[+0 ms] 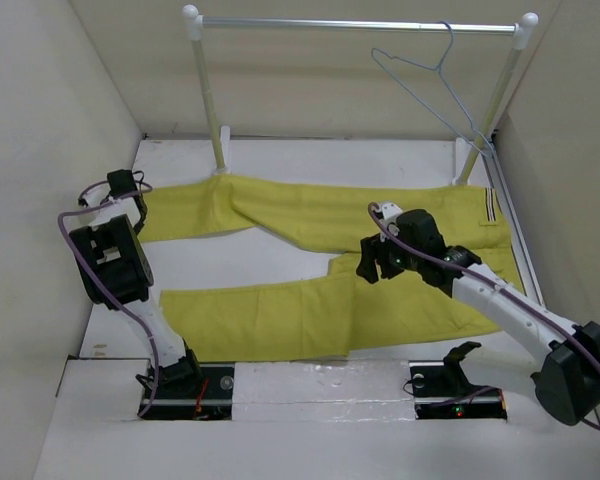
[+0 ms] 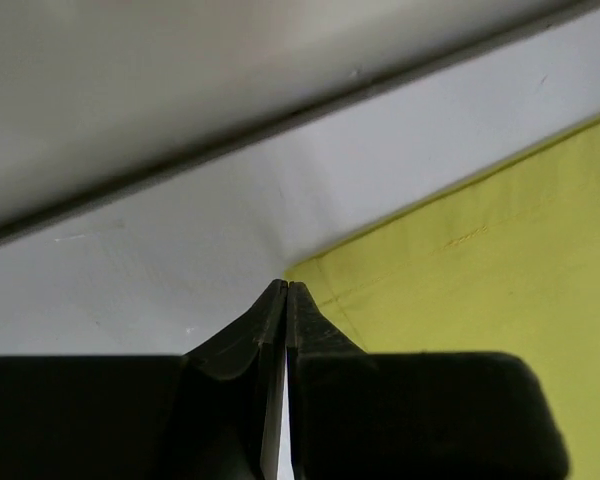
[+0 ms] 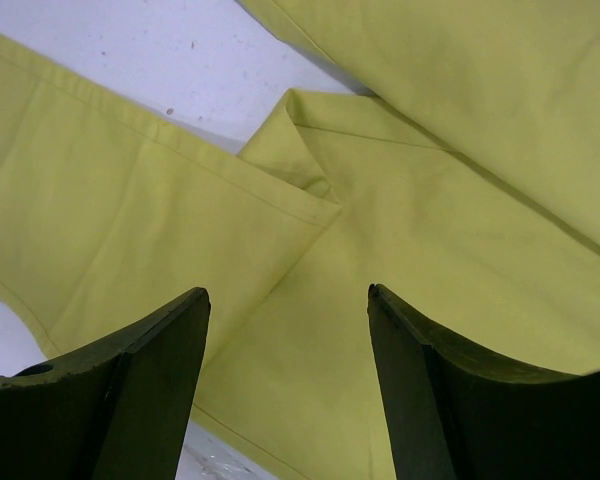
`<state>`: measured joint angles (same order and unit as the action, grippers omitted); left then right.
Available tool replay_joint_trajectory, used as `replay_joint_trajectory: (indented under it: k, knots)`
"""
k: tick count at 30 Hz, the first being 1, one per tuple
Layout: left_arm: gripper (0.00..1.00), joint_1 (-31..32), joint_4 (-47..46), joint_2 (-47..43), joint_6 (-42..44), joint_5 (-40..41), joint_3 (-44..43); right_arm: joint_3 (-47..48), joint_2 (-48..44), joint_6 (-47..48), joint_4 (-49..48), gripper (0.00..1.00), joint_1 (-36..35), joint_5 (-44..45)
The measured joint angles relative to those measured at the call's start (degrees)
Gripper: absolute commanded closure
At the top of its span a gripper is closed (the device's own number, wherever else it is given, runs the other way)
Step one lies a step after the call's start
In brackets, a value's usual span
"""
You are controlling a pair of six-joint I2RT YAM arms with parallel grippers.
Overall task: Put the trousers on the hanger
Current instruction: Flatten out the trousers at the center of the board.
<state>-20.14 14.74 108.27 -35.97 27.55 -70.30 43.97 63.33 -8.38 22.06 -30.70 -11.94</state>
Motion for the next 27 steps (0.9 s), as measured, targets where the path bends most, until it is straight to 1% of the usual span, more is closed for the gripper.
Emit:
replay_joint_trajectory:
  k: [6,7,9,10,11,12,14,16,21,22,24,25,27]
  knots:
    - [1.00,-0.4,-0.3,-1.2,-0.2,-1.3,-3.2,2.0,4.8,1.4,0.2,0.30,-2.0,-0.1]
    - [0.98,-0.2,-0.2,-2.0,-0.4,-1.9,-3.3,2.2,5.2,1.6,0.1,0.30,-2.4,-0.1]
    - [0.79,0.4,0.0,-3.6,-1.0,-3.3,-3.1,2.4,6.2,2.1,-0.2,0.30,-2.9,-0.6]
    - [0.52,0.9,-0.7,-4.5,-1.3,-4.0,-2.4,2.5,6.8,2.2,-0.2,0.30,-3.1,-0.9]
    - [0.42,1.4,-1.9,-5.7,-1.8,-4.7,-0.8,2.7,7.5,2.3,-0.3,0.29,-3.2,-1.2]
    - [0.36,1.8,-3.0,-7.0,-2.7,-5.4,1.5,3.1,8.3,2.4,-0.3,0.30,-3.5,-1.4]
    - [0.35,2.6,-3.4,-8.4,-4.0,-6.6,5.6,3.8,9.5,2.8,-0.3,0.30,-4.0,-1.6]
    - [0.37,2.8,-2.8,-7.3,-4.5,-7.6,7.3,4.7,10.2,3.3,-0.2,0.30,-4.8,-1.8]
    - [0.40,2.8,-3.0,-3.0,-4.3,-6.4,5.6,6.3,10.3,3.7,-0.4,0.30,-6.2,-2.1]
    - [0.47,2.8,-2.8,-2.3,-4.2,-6.0,4.9,6.3,10.2,3.7,-0.5,0.30,-6.6,-2.1]
    - [0.53,2.8,-2.9,-1.0,-3.9,-5.2,3.5,6.3,10.2,3.6,-0.5,0.29,-7.6,-2.3]
    - [0.58,2.8,-2.9,-0.3,-3.6,-4.6,2.6,6.3,10.2,3.6,-0.5,0.29,-8.1,-2.3]
    - [0.61,2.8,-2.9,0.9,-2.8,-3.8,1.3,6.3,10.2,3.4,-0.6,0.30,-8.8,-2.6]
